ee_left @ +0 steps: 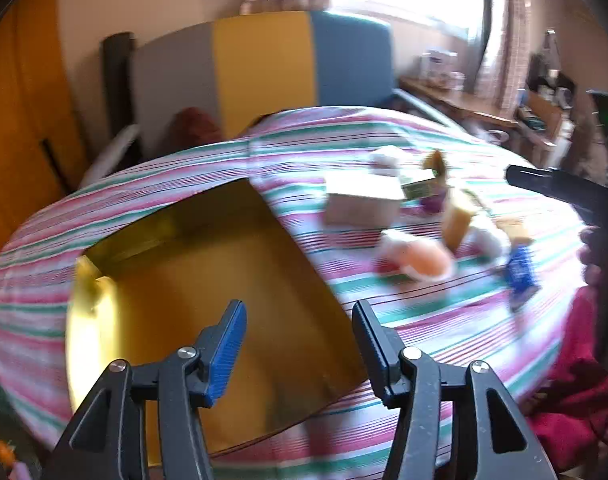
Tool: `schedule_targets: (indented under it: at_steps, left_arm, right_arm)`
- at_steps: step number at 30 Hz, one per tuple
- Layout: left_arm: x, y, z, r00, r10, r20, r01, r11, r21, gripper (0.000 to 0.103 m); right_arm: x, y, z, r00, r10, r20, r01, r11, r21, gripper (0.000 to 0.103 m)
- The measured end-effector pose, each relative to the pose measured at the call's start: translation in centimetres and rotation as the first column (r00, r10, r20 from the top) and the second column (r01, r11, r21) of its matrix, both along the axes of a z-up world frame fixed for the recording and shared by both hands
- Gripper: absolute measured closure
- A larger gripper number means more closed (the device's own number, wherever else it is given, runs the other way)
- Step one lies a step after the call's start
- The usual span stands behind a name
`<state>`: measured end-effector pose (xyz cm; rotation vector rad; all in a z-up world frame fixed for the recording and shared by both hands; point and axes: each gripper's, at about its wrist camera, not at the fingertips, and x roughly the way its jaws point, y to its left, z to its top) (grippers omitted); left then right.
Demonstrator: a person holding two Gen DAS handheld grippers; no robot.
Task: Organize objects
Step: 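Grasp the peach bottle with white cap with the left gripper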
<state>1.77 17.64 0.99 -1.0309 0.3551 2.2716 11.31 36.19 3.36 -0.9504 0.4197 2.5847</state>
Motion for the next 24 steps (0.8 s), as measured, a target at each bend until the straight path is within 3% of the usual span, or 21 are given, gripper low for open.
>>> schedule_targets:
  at_steps: [6, 10, 13, 16, 21, 24]
  left_arm:
    - [0.3, 5.7, -0.2, 0.987, -0.148, 0.067, 0.146, 0.988, 0.040, 0.041]
    - [-0.1, 9.8, -1.5, 0.973, -0.196, 0.125, 0.192, 0.981, 0.037, 0.026]
    - [-1.3, 12.2, -3.1, 0.948, -0.201, 0.246, 0.192, 0.980, 0.060, 0.025]
    - [-2.4, 13.9, -5.1, 0.921, -0.162, 0.356, 0.147, 0.987, 0.067, 0.025]
    - [-3.7, 15.3, -7.7, 0.907, -0.070, 0.415, 0.066, 0.998, 0.025, 0.022]
    - [-4.1, 16.1, -8.5, 0.912, -0.035, 0.410, 0.038, 0.999, 0.000, 0.022]
  right_arm:
    - [1.8, 7.5, -0.7, 0.995, -0.099, -0.016, 0.097, 0.992, -0.082, 0.000]
    - [2.9, 10.4, -2.3, 0.989, -0.142, -0.031, 0.137, 0.982, -0.130, 0.000]
    - [3.3, 11.9, -3.7, 0.982, -0.189, -0.004, 0.185, 0.965, -0.187, 0.000]
    - [3.5, 12.5, -3.4, 0.981, -0.194, -0.030, 0.184, 0.961, -0.205, 0.000]
    - [3.5, 12.1, -2.9, 0.984, -0.169, -0.047, 0.157, 0.968, -0.198, 0.000]
    - [3.5, 11.8, -2.5, 0.985, -0.160, -0.061, 0.146, 0.972, -0.185, 0.000]
